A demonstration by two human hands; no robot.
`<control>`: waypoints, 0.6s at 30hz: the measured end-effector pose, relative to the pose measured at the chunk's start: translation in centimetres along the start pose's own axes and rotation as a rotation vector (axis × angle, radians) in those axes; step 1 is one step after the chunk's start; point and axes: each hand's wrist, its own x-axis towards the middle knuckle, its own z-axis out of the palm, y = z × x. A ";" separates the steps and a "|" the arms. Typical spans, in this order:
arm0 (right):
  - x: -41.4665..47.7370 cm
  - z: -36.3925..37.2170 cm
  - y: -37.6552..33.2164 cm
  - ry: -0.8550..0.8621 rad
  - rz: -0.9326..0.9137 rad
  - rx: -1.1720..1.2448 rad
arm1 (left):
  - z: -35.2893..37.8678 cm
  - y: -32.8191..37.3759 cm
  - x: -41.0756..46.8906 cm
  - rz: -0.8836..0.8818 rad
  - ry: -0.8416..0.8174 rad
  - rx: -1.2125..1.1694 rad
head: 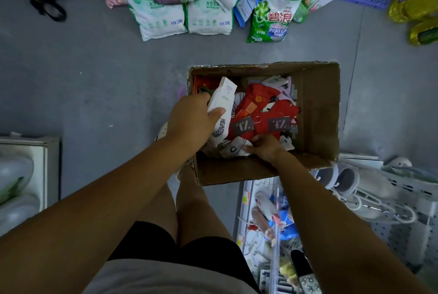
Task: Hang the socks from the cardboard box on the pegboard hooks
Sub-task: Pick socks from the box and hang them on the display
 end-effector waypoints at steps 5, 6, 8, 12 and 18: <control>0.3 0.7 -1.1 0.012 -0.030 0.079 | 0.1 -0.1 0.3 -0.006 0.004 -0.023; 0.0 0.7 -1.2 0.024 -0.045 0.110 | 0.0 -0.2 0.3 0.003 0.008 -0.038; -1.1 0.4 -1.6 0.052 -0.081 0.195 | -0.3 -0.3 0.3 0.012 0.016 -0.085; -4.8 -1.3 -2.5 0.154 -0.175 0.373 | -1.2 0.1 -0.2 -0.001 0.043 -0.193; -12.0 -4.3 -3.4 0.474 -0.271 0.614 | -3.8 2.7 -1.0 0.021 0.045 -0.338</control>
